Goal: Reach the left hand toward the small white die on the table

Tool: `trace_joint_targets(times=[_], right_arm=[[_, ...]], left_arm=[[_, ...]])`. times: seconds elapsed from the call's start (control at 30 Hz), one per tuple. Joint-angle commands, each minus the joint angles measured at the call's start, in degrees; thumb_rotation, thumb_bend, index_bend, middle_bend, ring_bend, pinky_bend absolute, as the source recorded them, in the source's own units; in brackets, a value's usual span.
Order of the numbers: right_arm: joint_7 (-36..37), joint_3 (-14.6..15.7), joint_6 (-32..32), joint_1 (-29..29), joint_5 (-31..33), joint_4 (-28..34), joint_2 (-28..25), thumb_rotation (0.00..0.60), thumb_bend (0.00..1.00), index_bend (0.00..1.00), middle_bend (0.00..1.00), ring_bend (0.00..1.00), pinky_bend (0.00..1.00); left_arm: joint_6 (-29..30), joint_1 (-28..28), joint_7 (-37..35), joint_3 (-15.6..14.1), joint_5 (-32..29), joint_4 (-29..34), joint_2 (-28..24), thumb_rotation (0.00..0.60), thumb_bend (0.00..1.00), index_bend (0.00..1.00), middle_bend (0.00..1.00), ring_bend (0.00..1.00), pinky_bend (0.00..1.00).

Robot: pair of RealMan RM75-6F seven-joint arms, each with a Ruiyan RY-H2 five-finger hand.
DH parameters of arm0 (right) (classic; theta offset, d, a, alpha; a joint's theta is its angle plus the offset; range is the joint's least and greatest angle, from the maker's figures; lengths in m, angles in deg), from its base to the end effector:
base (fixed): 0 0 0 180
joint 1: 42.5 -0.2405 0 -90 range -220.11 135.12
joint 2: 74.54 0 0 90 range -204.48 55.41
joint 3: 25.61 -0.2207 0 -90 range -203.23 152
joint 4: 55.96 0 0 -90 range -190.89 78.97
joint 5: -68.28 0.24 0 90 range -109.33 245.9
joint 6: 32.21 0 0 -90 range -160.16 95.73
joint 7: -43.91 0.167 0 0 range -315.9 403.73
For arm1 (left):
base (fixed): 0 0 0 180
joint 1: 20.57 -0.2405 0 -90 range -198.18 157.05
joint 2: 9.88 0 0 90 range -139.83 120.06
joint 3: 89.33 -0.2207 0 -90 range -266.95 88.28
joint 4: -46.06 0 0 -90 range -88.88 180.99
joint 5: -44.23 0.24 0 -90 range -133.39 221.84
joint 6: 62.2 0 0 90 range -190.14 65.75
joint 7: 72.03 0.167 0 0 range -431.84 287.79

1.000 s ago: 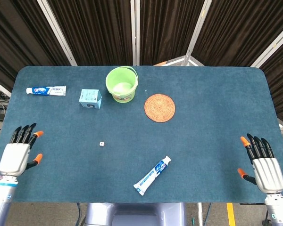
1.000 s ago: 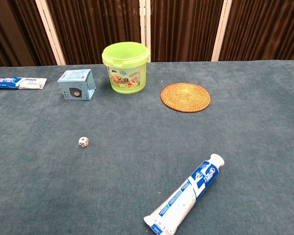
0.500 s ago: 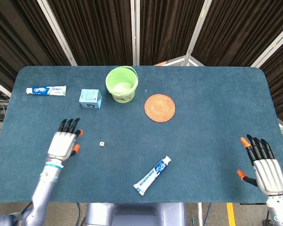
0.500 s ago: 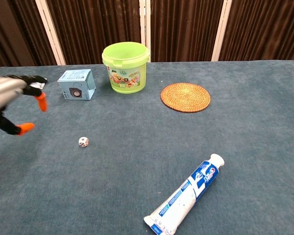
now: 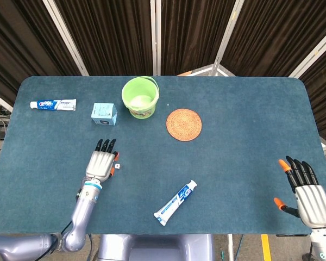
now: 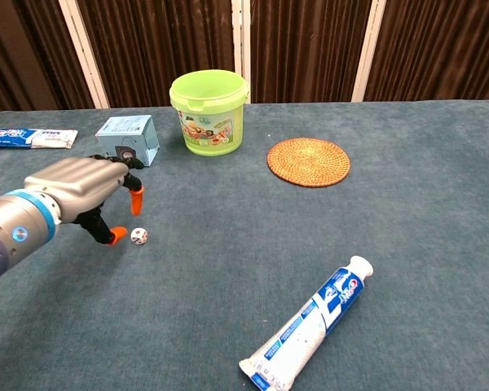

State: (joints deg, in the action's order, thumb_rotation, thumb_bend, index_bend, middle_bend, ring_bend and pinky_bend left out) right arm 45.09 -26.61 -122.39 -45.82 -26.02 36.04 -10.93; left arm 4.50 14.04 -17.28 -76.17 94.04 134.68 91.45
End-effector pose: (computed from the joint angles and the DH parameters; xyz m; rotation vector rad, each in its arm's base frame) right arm -0.2735 -0.1868 0.1180 1.4600 -0.8265 1.0033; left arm -0.1164 0.3029 -0.0874 -1.7434 -0.8716 -0.6028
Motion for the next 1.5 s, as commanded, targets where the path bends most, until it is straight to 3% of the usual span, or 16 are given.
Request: trace_joint_targets(times=[0.03,0.63,0.77,1.17,1.5], right_arm=[[0.47,0.06,-0.07,0.07,-0.07,0.18,-0.27,0.6,0.08,0.0,0.0,0.0,0.0],[1.41,0.17,-0.09,0.24,-0.34,0.87,-0.95,0.6,0.08,0.0,0.0,0.0,0.0],[1.48,0.17,-0.22,0.28,-0.52,0.91,-1.07,0.6,0.08,0.0,0.0,0.0,0.0],[1.16,0.14,-0.28,0.38,-0.59,0.73,-0.83,0.6,0.08,0.0,0.0,0.0,0.0],[0.19,0.36,-0.27,0.47,-0.97,0.81,-0.46,0.6,0.08,0.0,0.0,0.0,0.0]], left_arm=[[0.15,1.23,0.79,-0.17,-1.46,-1.55,1.45,0.6,0.41,0.43,0.0,0.0,0.0],[1.6,3.27,-0.23,-1.97,-3.47,-5.75,4.66,0.6,0.42,0.47,0.0,0.0,0.0],[1.79,3.45,-0.79,-2.45,-2.77,-5.61,4.44,0.6,0.52,0.52,0.0,0.0,0.0],[5.89,4.84,-1.54,-0.86,4.86,7.58,-2.53,0.6,0.53,0.53,0.0,0.0,0.0],[8.44,6.75,1.11,0.83,4.67,14.41,-4.04,0.6,0.52,0.51,0.0,0.0,0.0]])
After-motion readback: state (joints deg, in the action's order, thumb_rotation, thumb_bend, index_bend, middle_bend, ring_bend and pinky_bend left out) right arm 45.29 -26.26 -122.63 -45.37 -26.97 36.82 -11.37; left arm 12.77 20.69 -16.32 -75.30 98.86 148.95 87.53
